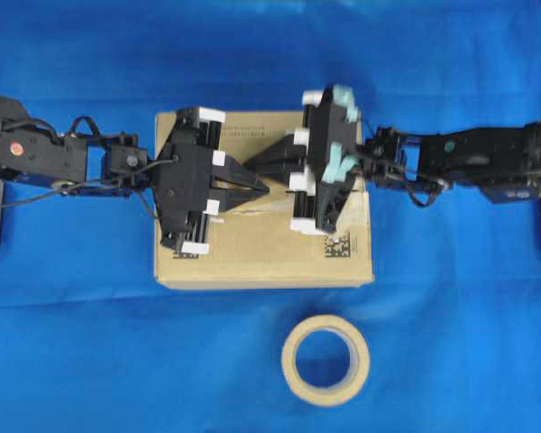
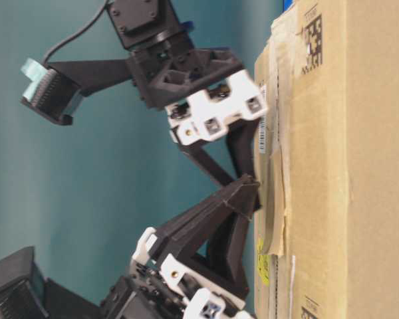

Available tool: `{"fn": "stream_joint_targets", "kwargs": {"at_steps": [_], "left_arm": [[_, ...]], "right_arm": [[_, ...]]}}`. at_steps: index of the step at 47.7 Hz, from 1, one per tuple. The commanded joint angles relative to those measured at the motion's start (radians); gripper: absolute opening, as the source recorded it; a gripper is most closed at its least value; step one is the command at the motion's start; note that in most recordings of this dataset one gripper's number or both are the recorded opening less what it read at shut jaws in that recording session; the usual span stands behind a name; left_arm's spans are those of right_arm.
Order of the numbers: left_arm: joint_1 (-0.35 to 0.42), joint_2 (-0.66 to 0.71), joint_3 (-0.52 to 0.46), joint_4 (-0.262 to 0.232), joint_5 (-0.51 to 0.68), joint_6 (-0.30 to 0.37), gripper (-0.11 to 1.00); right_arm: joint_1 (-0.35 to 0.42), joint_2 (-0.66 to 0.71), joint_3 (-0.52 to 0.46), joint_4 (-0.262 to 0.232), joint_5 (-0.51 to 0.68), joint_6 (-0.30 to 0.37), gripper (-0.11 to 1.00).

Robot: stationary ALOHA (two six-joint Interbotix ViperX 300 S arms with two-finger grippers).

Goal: Apply tape along the seams of the closed cardboard box to seal it securely.
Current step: 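Release the tape with the left gripper and press it flat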

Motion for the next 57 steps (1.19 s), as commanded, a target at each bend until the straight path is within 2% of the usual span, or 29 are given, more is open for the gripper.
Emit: {"fn": "stream_joint_targets", "kwargs": {"at_steps": [1, 18, 34, 45, 57], "left_arm": [[0.011, -0.003, -0.006, -0.003, -0.009, -0.014, 0.0], [0.081, -0.002, 0.066, -0.003, -0.011, -0.074, 0.0], [0.084, -0.003, 0.117, -0.003, -0.015, -0.117, 0.0], [0.083, -0.041, 0.178, -0.003, -0.015, -0.152, 0.0], [0.084, -0.1, 0.213, -0.003, -0.021, -0.15, 0.0]], "right_arm": [[0.012, -0.003, -0.02, -0.003, -0.006, 0.005, -0.01], [0.015, 0.012, 0.005, 0.005, 0.0, 0.017, -0.01], [0.017, 0.005, 0.02, 0.005, 0.0, 0.017, -0.01], [0.031, -0.037, 0.091, 0.006, -0.003, 0.035, -0.01], [0.032, -0.098, 0.175, 0.02, -0.005, 0.064, -0.01]]}}
